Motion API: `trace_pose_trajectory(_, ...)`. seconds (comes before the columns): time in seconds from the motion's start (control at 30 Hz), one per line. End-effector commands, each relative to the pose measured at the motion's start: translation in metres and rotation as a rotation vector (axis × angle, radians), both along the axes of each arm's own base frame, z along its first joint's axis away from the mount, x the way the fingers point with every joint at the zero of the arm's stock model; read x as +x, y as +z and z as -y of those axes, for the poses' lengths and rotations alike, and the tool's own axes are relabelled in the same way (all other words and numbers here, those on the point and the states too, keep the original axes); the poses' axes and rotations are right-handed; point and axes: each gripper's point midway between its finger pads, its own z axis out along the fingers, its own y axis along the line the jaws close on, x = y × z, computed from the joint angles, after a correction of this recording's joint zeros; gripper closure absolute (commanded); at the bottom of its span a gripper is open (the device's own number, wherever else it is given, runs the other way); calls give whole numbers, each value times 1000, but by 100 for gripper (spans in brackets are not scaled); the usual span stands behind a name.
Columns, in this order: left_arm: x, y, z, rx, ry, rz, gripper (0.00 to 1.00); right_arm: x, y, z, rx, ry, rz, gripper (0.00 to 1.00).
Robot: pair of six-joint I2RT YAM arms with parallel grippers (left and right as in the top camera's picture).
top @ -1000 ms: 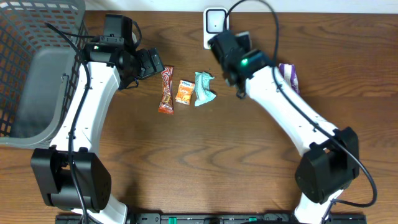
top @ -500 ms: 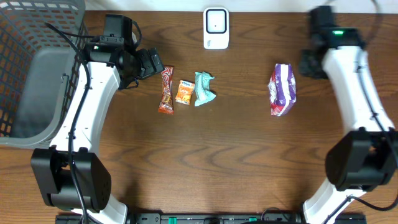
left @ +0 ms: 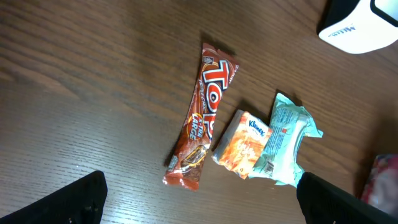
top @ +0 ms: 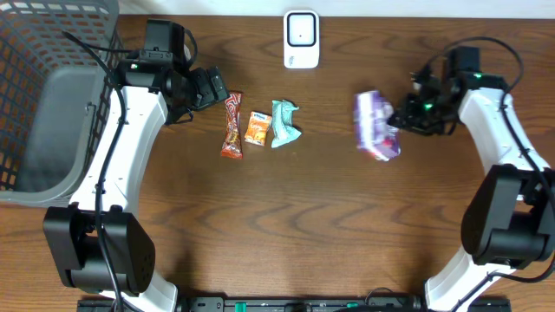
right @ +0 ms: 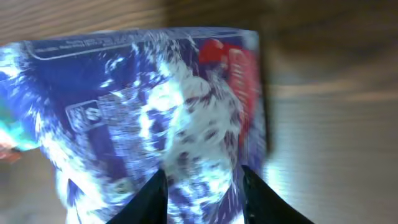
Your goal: Scan the item barcode
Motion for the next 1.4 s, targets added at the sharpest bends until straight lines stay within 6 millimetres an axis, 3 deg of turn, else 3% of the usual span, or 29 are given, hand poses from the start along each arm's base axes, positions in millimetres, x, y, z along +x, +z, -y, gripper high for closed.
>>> trace_pose_trajectory(0.0,2,1,0,1,-4,5,2,5,23,-42,91,107,65,65)
trace_pose_trajectory(0.2,2,1,0,1,-4,5,2,13,39,-75,48,164,108,56)
trace_pose_trajectory(0.43,2,1,0,1,-4,5,2,14,30,-73,-130,131,99,51)
trace_pose_trajectory(0.6,2,1,0,1,-4,5,2,10,29,-88,-147,164,102,52)
trace_pose_trajectory(0.8,2,1,0,1,-4,5,2,10,24,-85,-402,105,129,48)
trace_pose_trajectory(1.0,2,1,0,1,-4,5,2,12,32,-92,-607,56,213,44)
trace_pose_trajectory(1.1,2,1,0,1,-5,5,2,11,36,-85,-708,41,233,35)
trace_pose_trajectory(1.2,2,1,0,1,-5,5,2,13,34,-72,-694,14,209,28)
trace_pose_trajectory(1.37,2,1,0,1,-4,5,2,20,24,-47,-509,-10,128,26)
